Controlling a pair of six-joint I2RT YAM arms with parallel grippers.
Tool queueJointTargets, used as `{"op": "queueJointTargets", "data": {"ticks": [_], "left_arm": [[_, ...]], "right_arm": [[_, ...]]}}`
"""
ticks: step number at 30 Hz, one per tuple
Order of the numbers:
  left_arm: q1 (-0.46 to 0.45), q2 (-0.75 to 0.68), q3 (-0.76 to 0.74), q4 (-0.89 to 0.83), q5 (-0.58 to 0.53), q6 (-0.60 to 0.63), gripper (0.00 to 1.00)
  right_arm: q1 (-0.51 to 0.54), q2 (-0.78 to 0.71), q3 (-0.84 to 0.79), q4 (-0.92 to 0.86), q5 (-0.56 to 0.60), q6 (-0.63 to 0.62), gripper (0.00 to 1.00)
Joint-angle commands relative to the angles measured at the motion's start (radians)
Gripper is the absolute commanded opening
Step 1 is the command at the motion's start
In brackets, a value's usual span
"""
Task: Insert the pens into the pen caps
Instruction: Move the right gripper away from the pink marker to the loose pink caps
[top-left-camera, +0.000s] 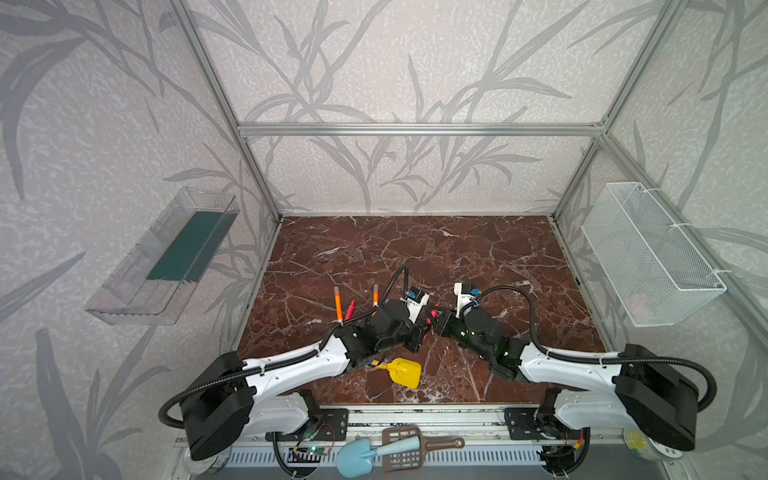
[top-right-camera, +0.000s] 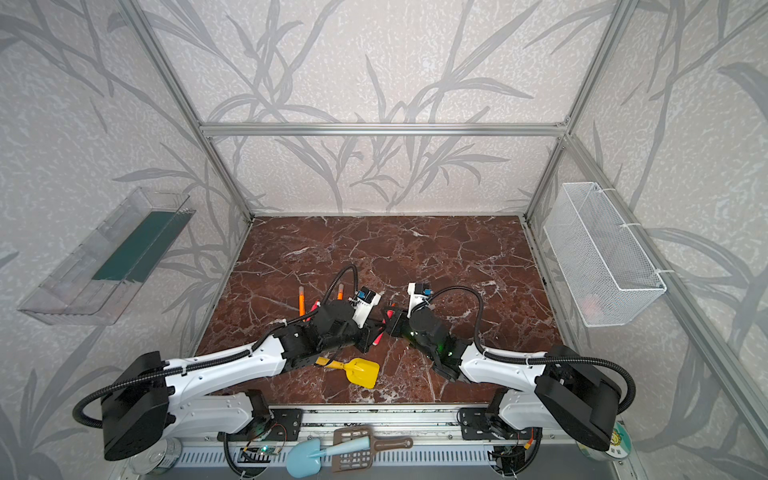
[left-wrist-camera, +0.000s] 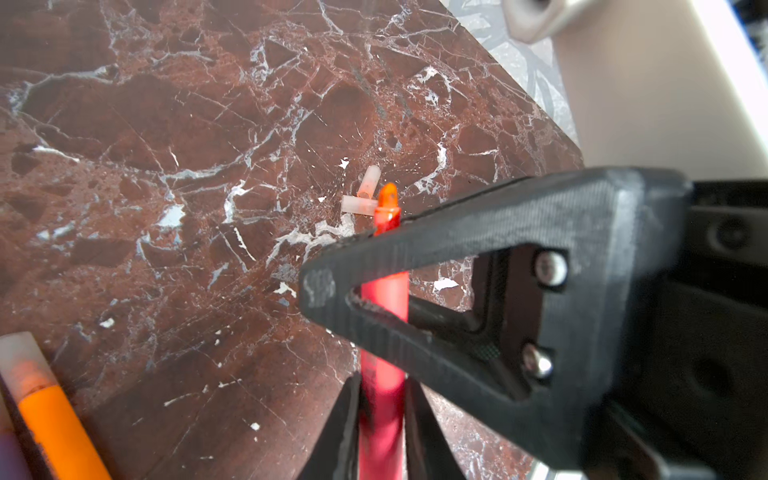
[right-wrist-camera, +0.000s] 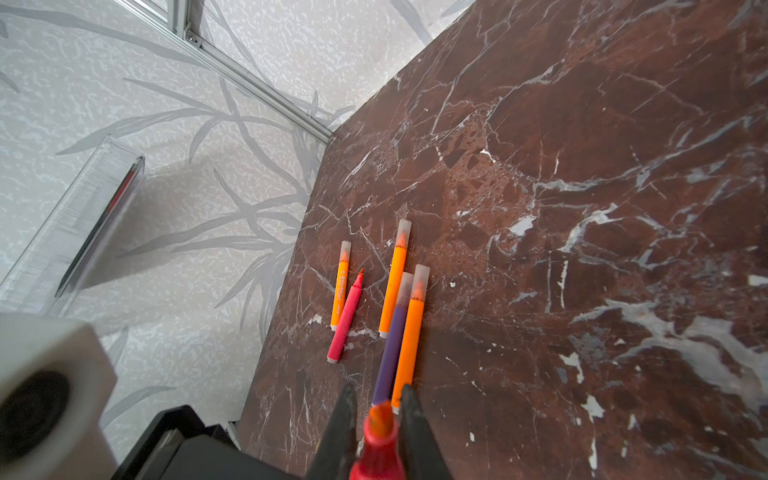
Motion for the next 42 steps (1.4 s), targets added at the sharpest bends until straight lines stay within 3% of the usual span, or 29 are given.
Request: {"op": "queueJointTargets", "data": {"ticks": [1,4,11,22,27,28,30,33,35,39,42], "left_arm": [[-0.003,-0.029,-0.042,0.049,-0.016,0.001,0.34],[-0.004,-0.025,-0.056,0.081,-0.03,-0.001,0.41],[-0.003,0.0,-0.053,0.117,-0.019,0.0,0.41],[-0.004,0.026,-0.041,0.142,-0.029,0.001,0.27],[-0.002,0.041,-0.046,0.154,-0.066,-0.001,0.09],[-0.002,0.041,-0.05,0.159,-0.083,-0.005,0.06],[0.006,0.04,-0.057,0.161,-0.117,-0.016,0.0],[0.034,0.042,-0.063,0.151,-0.144,-0.038,0.0],[0.061,0.041,-0.07,0.139,-0.155,-0.061,0.0],[0.125,0.021,-0.11,0.148,-0.129,-0.081,0.0],[0.138,-0.001,-0.126,0.148,-0.122,-0.071,0.0]], "right_arm": [[0.003,0.001,0.021,0.031,0.0,-0.006,0.0],[0.005,-0.005,0.02,0.04,-0.012,-0.005,0.0],[0.027,0.003,0.017,0.082,-0.016,0.007,0.0],[0.039,0.073,0.036,0.156,-0.04,0.029,0.0],[0.04,0.095,0.038,0.175,-0.053,0.035,0.0],[0.039,0.096,0.042,0.165,-0.053,0.03,0.02],[0.039,0.086,0.048,0.134,-0.04,0.025,0.22],[0.038,0.043,0.027,0.04,0.012,0.01,0.52],[0.038,-0.011,0.005,-0.027,0.06,-0.004,0.63],[0.038,-0.147,-0.033,-0.255,0.196,-0.017,0.65],[0.033,-0.208,-0.067,-0.323,0.326,-0.05,0.62]]}}
